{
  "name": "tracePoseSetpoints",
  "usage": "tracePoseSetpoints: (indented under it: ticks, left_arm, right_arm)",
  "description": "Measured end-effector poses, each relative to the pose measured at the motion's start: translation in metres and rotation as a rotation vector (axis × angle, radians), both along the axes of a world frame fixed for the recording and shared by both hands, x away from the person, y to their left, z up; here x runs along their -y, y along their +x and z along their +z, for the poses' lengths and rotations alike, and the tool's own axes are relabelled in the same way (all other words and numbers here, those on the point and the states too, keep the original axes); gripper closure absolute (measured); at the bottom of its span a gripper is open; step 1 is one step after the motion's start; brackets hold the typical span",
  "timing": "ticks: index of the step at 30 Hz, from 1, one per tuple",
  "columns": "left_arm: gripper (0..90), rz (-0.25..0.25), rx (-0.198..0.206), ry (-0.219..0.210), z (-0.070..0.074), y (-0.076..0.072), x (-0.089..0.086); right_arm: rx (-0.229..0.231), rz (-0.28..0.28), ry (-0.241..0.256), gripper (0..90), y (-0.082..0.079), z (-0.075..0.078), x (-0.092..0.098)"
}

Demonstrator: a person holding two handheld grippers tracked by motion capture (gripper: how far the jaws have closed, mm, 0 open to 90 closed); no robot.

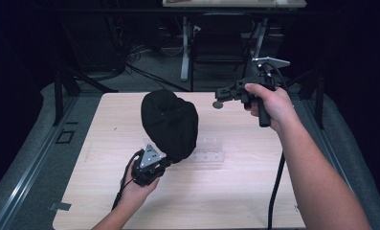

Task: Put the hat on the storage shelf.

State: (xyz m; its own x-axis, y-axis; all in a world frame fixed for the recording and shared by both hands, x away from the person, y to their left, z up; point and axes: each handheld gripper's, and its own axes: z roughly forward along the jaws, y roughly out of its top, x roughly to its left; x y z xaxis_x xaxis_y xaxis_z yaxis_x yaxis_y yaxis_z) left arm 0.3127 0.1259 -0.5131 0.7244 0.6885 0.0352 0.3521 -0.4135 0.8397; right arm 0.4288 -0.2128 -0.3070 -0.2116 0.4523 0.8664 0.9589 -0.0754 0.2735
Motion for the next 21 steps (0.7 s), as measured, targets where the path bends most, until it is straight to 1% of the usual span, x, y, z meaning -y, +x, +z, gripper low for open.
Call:
tracePoseSetpoints:
  ticks: [2, 3, 4, 6, 9, 11, 12, 13, 14, 15, 19, 21]
  left_arm:
    - [84.3, 0.009, -0.014, 0.012, -0.006, 0.002, -0.002]
    - [84.1, 0.013, -0.023, 0.005, -0.009, 0.002, -0.003]
    - [83.8, 0.019, -0.023, -0.011, -0.011, 0.002, -0.005]
    - [83.8, 0.015, -0.031, -0.018, -0.013, 0.002, -0.006]
    - [83.7, 0.016, -0.029, 0.002, -0.014, 0.000, -0.005]
    - [83.7, 0.016, -0.030, 0.004, -0.016, -0.001, -0.004]
    - [83.6, 0.020, -0.035, 0.005, -0.017, -0.002, -0.005]
    - [83.4, 0.026, -0.030, -0.003, -0.018, -0.002, -0.005]
    - [83.2, 0.020, -0.026, 0.010, -0.018, -0.001, -0.007]
    - [82.8, 0.025, -0.029, 0.006, -0.019, -0.002, -0.007]
    - [82.0, 0.025, -0.022, 0.018, -0.018, -0.002, -0.007]
    - [79.8, 0.030, -0.024, 0.024, -0.018, -0.003, -0.008]
  right_arm:
    - [-0.001, -0.003, -0.001, 77.5, 0.000, 0.000, -0.001]
    - [0.000, -0.002, -0.002, 77.5, 0.000, 0.000, -0.001]
    - [0.000, -0.001, -0.001, 77.5, 0.000, 0.000, -0.001]
    - [0.000, 0.000, -0.004, 77.5, 0.000, -0.001, 0.000]
    - [-0.003, -0.004, -0.003, 77.3, 0.000, -0.001, 0.000]
    - [-0.002, -0.002, -0.002, 77.1, 0.000, -0.002, 0.000]
    - [-0.004, -0.005, -0.008, 76.8, -0.001, -0.003, 0.000]
    - [-0.001, -0.003, -0.018, 76.6, -0.001, -0.003, 0.000]
    - [0.002, 0.002, -0.032, 76.2, -0.002, -0.003, 0.000]
    - [0.013, -0.006, -0.056, 75.3, -0.003, -0.003, -0.001]
    - [0.023, -0.002, -0.071, 74.6, -0.005, -0.003, 0.000]
    - [0.023, 0.002, -0.083, 74.0, -0.006, -0.001, 0.000]
